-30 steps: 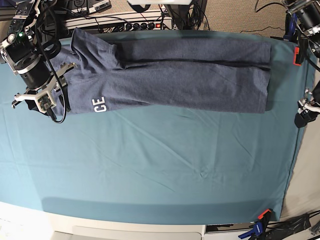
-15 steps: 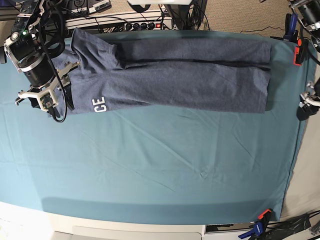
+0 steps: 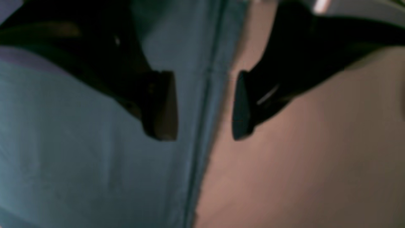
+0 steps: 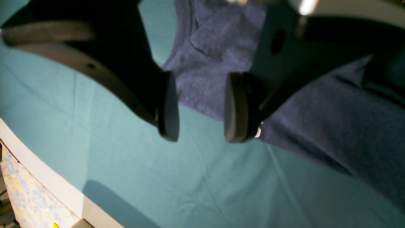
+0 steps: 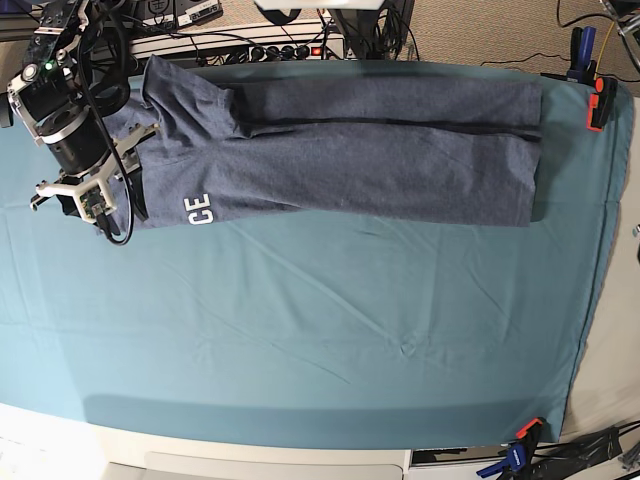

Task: Fold the T-shirt properly

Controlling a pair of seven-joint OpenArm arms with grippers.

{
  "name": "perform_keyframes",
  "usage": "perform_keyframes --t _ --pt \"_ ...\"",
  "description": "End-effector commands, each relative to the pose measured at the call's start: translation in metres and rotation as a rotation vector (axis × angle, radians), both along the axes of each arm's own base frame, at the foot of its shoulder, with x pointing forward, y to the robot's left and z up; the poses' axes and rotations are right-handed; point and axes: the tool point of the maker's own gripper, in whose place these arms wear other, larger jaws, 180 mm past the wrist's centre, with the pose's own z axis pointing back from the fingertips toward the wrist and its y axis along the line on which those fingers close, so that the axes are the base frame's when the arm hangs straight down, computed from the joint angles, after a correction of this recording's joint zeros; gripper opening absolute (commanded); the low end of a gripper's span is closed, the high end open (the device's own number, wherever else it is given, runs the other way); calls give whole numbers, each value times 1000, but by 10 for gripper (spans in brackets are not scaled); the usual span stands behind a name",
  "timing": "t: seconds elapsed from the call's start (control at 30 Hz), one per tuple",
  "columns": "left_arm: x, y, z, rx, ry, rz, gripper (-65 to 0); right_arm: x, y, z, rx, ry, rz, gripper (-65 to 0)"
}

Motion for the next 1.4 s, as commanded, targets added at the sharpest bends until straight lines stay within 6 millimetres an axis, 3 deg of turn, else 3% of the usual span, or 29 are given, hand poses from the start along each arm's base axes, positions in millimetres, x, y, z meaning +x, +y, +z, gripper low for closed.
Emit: perform_keyframes --t 0.0,0.13,0.27,0.37,0.6,0.97,1.37 --pt "10 5 32 86 -79 -20 -371 3 1 10 -4 -37 13 -401" --pt "13 13 63 296 -125 6 -371 3 2 10 -3 -37 13 -402" --pt "6 32 101 527 -195 157 -371 3 2 10 1 -37 11 -402" --pt "4 41 115 580 -232 252 -371 3 -1 9 -18 -35 1 -401" --pt "10 40 119 338 -370 342 -371 2 -5 6 -36 -26 -12 -402" --pt "-17 83 88 -99 -470 449 -371 0 -1 0 4 -28 -46 -402" --pt "-50 112 94 -176 -563 548 -371 0 -2 0 0 -25 -50 -401"
